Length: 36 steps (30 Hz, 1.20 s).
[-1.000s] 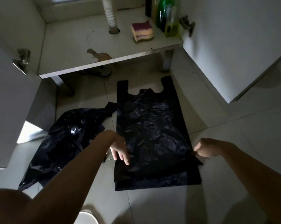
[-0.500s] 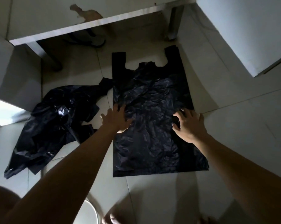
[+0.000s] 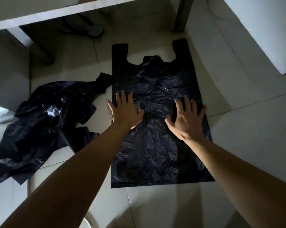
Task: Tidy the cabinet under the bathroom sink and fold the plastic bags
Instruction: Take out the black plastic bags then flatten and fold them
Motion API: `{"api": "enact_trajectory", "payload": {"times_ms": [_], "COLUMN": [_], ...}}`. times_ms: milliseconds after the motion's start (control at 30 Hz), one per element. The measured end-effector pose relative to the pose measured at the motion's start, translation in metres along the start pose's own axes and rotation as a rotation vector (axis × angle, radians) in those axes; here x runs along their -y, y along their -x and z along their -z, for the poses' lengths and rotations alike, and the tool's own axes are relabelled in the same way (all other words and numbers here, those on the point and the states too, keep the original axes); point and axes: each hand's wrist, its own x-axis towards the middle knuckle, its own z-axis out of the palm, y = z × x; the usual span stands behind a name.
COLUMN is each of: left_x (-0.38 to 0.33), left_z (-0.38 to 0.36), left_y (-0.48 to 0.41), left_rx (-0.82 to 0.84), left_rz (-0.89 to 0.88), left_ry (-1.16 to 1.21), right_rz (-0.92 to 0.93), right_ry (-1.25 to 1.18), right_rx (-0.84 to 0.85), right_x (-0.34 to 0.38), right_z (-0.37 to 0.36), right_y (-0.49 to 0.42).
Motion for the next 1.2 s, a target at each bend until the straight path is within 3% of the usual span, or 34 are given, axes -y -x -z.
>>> {"api": "enact_trajectory", "payload": {"times_ms": [133, 233, 400, 500, 600, 767, 867, 967, 1067, 1200], "left_x": [-0.008, -0.01, 0.003, 0.014, 0.029, 0.066, 0.062, 0.022, -0.01, -0.002], "left_z": [0.013, 0.022, -0.002, -0.015, -0.01, 0.006, 0.022, 0.028, 0.023, 0.001], "left_y": [-0.02, -0.042, -0.071, -0.067, -0.066, -0.083, -0.091, -0.09, -0.093, -0.095], "left_rx": [-0.091, -0.169, -0.149, -0.27, -0.359, -0.188, -0.251, -0.372, -0.311, -0.23], "left_rz": [-0.059, -0.071, 0.002, 0.0, 0.136, 0.379, 0.454, 0.265, 0.06, 0.072], "left_ry": [0.049, 0.111, 0.102, 0.132, 0.16, 0.105, 0.152, 0.084, 0.079, 0.019], "right_rz": [0.025, 0.039, -0.003, -0.008, -0.013, -0.017, -0.026, -0.027, -0.025, -0.015], "right_ry": [-0.067, -0.087, -0.096, -0.094, -0.092, -0.1, -0.092, -0.083, -0.1, -0.119], "right_rx": [-0.093, -0.051, -0.048, -0.07, -0.077, -0.068, -0.06, -0.056, -0.066, -0.085], "right_x": [0.004, -0.001, -0.009, -0.01, -0.01, -0.008, -0.008, -0.008, 0.0, 0.011], "right_z": [0.003, -0.005, -0.028, -0.03, -0.029, -0.027, -0.027, -0.026, -0.025, -0.02], "right_y": [-0.04, -0.071, -0.081, -0.082, -0.082, -0.081, -0.081, -0.079, -0.077, -0.074]}}
